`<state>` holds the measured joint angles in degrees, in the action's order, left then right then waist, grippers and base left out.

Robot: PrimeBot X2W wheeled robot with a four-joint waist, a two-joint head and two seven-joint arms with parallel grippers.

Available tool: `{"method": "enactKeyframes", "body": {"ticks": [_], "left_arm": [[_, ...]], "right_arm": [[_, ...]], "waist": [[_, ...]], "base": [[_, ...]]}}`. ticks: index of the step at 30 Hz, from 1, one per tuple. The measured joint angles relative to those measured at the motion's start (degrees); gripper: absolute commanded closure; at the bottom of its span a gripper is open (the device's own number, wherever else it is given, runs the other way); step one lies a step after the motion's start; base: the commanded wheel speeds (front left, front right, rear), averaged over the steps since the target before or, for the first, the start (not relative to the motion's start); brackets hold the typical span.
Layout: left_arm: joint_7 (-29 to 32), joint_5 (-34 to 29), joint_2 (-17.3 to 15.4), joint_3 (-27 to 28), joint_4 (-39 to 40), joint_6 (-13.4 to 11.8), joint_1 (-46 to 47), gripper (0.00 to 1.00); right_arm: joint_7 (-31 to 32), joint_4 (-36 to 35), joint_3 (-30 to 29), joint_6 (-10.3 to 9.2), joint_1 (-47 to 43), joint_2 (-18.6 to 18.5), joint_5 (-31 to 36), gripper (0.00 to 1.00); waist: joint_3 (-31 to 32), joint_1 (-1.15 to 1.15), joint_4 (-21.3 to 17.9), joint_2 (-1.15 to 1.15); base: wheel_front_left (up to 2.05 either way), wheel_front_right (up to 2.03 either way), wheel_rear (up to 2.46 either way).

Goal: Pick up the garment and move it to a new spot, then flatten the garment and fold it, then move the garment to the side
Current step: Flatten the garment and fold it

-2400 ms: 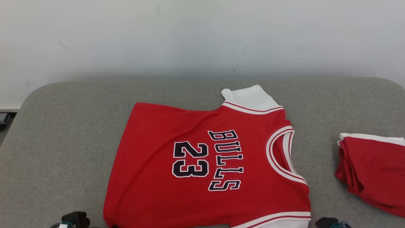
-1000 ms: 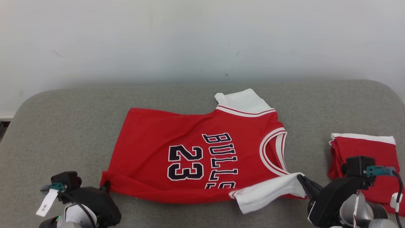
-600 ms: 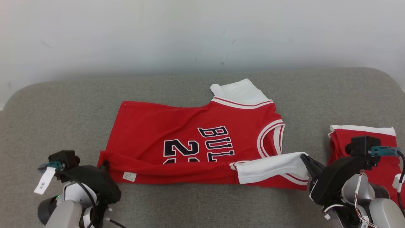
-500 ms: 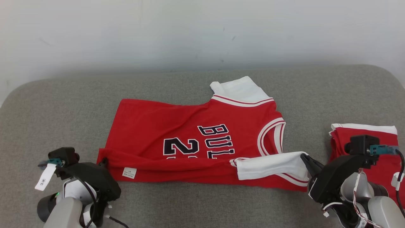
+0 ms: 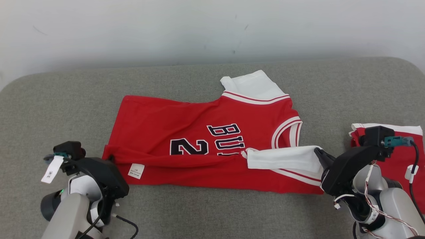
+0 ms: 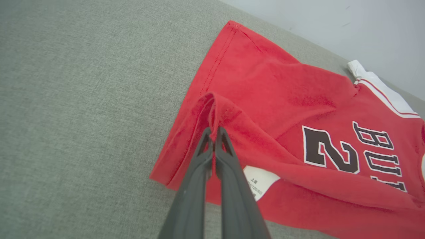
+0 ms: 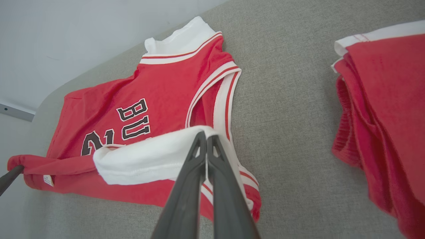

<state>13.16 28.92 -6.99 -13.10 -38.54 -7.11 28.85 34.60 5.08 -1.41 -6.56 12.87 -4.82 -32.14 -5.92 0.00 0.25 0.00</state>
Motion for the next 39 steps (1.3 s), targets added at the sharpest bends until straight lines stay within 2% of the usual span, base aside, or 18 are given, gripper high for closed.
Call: {"method": "enactKeyframes", "body": {"ticks": [11,20,21,22,24,25,26,27,28,33,39], "left_arm": [[0.26,-1.86,0.71,-0.37,-4.07,0.00,1.44,1.00],[0.16,-2.44,1.52,-0.44,-6.47,0.00,3.03,1.00],[0.14,-2.49,1.54,-0.45,-6.60,0.00,3.27,0.94],[-0.04,-2.56,1.56,-0.46,-6.75,0.00,3.42,0.83],[-0.44,-2.82,1.63,-0.53,-7.04,0.00,3.50,0.68],[-0.44,-2.82,1.63,-0.53,-7.04,0.00,3.50,0.56],[-0.56,-2.90,1.64,-0.57,-7.24,0.00,3.54,0.01],[-0.69,-3.01,1.65,-0.59,-7.37,0.00,3.58,0.00],[-1.11,-3.05,1.66,-0.59,-7.54,0.00,3.68,0.00],[-2.61,-3.20,1.80,-0.68,-8.53,-0.01,4.66,0.00],[-5.56,-3.93,1.78,-0.74,-9.07,-0.01,4.69,0.00]], "right_arm": [[-1.93,4.52,0.96,0.12,4.13,0.15,0.54,1.00],[-4.39,8.39,1.59,1.34,8.05,0.04,1.65,1.00],[-4.69,8.89,1.59,1.49,8.34,0.04,1.72,1.00],[-4.88,9.54,1.70,1.62,8.76,0.03,1.75,1.00],[-5.45,10.25,1.81,1.88,9.12,0.01,1.76,1.00],[-5.45,10.25,1.81,1.88,9.12,0.01,1.76,1.00],[-5.60,10.84,1.83,2.12,9.27,0.00,1.76,1.00],[-5.75,11.55,1.96,2.33,9.47,0.00,1.76,0.92],[-5.87,12.02,2.16,2.59,9.66,0.01,1.76,0.00],[-7.88,14.06,2.54,3.11,10.09,0.13,1.79,0.00],[-13.73,14.96,1.58,3.33,11.87,0.15,2.48,0.00]], "waist": [[-0.88,0.00,0.22,0.00],[-1.38,0.00,1.00,0.00],[-1.43,0.00,1.10,0.00],[-1.47,0.00,1.22,0.00],[-1.53,0.00,1.44,0.00],[-1.53,0.00,1.44,0.00],[-1.54,0.00,1.55,0.00],[-1.55,0.00,1.65,0.00],[-1.55,0.00,1.74,0.00],[-1.20,0.00,1.99,0.00],[0.06,0.00,2.07,0.00]], "base": [[0.00,0.00,0.00],[0.00,0.00,0.00],[0.00,0.00,0.00],[0.00,0.00,0.00],[0.00,0.00,0.00],[0.00,0.00,0.00],[0.00,0.00,0.00],[0.00,0.00,0.00],[0.00,0.00,0.00],[0.00,0.00,0.00],[0.00,0.00,0.00]]}}
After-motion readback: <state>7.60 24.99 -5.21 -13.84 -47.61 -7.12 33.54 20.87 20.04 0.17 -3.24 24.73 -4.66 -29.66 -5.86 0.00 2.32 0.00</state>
